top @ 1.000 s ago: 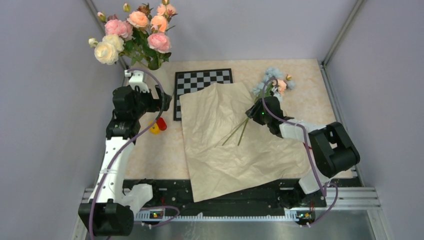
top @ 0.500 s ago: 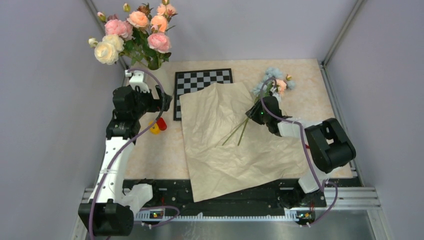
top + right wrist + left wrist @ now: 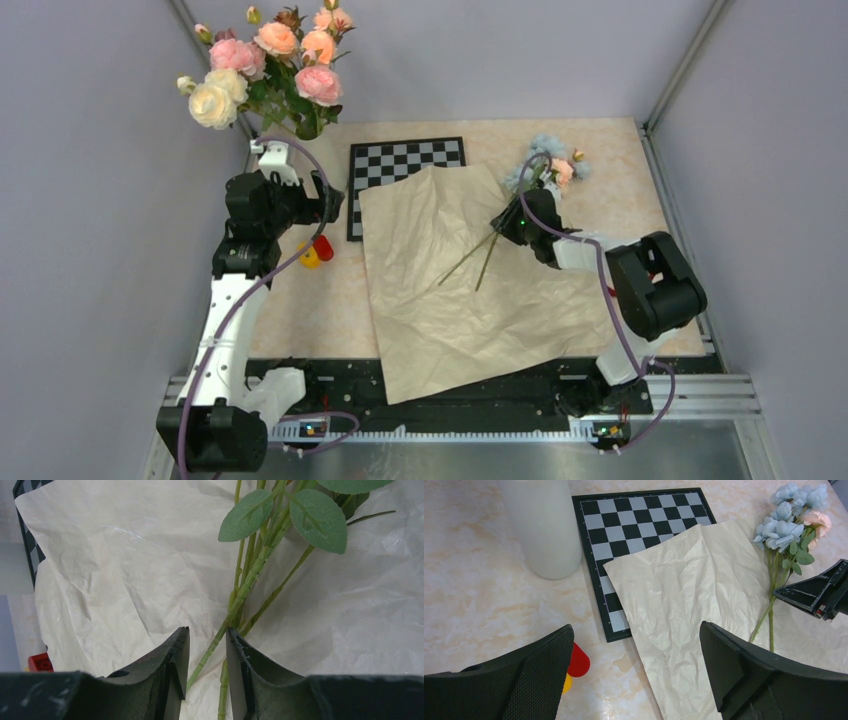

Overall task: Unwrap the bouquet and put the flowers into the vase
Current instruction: Pick up the fake flower from the wrapping paper.

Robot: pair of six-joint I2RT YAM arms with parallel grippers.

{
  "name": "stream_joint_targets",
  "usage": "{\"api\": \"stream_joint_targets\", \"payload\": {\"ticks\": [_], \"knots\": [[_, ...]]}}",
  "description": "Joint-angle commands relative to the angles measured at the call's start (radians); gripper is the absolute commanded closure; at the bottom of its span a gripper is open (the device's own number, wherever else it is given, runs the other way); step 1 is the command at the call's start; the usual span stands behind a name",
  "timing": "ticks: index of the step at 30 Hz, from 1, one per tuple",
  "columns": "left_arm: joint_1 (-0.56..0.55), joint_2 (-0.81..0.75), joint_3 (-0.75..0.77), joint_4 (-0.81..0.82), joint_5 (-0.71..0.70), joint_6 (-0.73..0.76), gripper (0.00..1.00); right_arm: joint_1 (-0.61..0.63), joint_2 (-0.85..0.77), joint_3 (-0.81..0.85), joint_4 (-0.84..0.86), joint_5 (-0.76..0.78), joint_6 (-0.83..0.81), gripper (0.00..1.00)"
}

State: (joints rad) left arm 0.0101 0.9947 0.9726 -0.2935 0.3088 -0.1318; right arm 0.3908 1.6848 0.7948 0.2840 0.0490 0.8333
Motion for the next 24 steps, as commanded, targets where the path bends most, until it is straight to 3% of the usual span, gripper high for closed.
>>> {"api": "stream_joint_targets", "payload": {"ticks": [1,24], "knots": [[-0.006,-0.022,-0.003,0.024,0.005,0.008,0.01,-0.01,0.016,0.042,0.031,0.007,0.004,0.66],[-0.006,-0.024,-0.006,0.024,0.002,0.013,0.01,-0.023,0.079,0.038,0.087,-0.023,0.086,0.7]]}}
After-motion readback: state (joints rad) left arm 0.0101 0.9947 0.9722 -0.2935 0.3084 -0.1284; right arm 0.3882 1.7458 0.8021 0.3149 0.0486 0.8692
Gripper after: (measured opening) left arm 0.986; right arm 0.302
